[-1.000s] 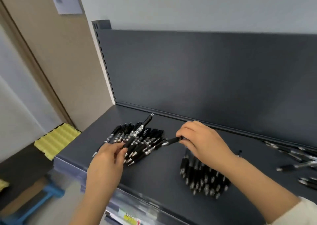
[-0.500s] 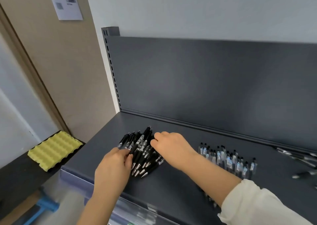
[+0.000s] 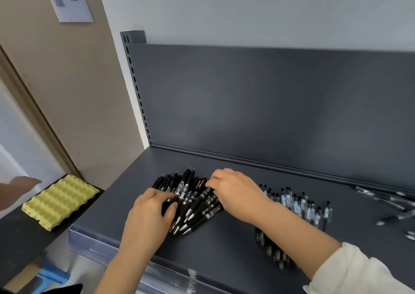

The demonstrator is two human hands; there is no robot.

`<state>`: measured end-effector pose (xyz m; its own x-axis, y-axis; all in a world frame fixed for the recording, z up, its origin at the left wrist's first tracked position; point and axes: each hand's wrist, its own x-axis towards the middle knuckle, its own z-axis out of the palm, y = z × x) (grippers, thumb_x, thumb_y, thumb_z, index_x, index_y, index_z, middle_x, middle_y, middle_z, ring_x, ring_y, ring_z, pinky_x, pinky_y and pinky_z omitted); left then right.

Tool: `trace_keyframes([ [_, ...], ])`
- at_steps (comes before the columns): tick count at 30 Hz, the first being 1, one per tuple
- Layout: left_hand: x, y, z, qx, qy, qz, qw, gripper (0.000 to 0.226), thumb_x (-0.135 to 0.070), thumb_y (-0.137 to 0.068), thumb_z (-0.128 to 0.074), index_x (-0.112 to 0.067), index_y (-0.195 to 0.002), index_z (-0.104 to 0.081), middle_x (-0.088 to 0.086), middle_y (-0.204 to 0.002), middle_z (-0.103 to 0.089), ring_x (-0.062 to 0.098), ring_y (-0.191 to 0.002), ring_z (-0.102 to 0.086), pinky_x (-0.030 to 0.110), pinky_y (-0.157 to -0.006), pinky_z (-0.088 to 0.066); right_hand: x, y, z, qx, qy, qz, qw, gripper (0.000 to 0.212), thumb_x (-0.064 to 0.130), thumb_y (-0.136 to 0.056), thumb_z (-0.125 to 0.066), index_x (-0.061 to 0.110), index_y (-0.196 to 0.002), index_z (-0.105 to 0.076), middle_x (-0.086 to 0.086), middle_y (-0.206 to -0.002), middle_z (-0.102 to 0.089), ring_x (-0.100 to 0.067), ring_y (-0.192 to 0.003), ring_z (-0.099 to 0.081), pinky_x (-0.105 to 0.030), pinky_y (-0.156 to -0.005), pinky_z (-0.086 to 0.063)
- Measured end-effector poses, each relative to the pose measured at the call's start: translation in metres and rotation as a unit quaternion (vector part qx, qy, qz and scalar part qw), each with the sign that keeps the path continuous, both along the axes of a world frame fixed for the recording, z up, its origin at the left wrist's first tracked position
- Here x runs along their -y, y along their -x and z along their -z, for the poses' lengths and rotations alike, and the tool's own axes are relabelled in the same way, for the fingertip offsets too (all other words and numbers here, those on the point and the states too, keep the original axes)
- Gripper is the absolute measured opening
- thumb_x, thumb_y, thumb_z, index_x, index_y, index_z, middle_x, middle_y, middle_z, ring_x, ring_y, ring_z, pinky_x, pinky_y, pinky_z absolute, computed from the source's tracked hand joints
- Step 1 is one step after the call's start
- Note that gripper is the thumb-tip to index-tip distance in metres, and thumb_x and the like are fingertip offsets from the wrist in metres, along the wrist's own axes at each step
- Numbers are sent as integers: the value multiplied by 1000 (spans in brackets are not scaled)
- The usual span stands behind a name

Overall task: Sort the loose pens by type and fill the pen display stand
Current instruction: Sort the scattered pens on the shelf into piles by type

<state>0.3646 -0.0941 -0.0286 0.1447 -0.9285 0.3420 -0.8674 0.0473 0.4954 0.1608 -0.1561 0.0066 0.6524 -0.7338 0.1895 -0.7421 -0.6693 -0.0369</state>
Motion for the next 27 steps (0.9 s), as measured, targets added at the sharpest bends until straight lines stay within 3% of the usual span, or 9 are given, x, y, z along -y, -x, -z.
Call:
trace_keyframes([
  [10,29,97,-34,56,39,138,988,16,-15,-78,-72,-16,-94,-73,-1,-85,-62,26,-82,-60,36,-74,-51,-21,118,-24,22,15,113,993,30,11,-93,-48,19,-120,-59,0,-114,-58,-23,-103,-51,-38,-87,-44],
  [15,33,174,-53,98,26,231,968,21,-24,-84,-65,-20,-105,-70,-5,-93,-61,22,-93,-58,39,-79,-51,-52,208,-18,49,10,213,976,29,17,-95,-45,18,-120,-61,-2,-113,-61,-24,-105,-51,-38,-89,-43],
  [19,31,233,-58,99,22,304,947,25,-30,-86,-62,-24,-110,-67,-10,-98,-60,16,-96,-57,32,-79,-48,-84,278,-3,64,-1,296,953,27,17,-94,-50,17,-117,-62,-1,-110,-62,-23,-105,-53,-33,-90,-44],
  [27,23,324,-53,175,-42,383,906,40,-41,-94,-45,-28,-132,-49,-10,-123,-52,13,-114,-47,29,-95,-41,-120,370,12,95,-7,415,905,28,16,-91,-56,17,-118,-63,3,-113,-61,-20,-104,-52,-30,-89,-45],
])
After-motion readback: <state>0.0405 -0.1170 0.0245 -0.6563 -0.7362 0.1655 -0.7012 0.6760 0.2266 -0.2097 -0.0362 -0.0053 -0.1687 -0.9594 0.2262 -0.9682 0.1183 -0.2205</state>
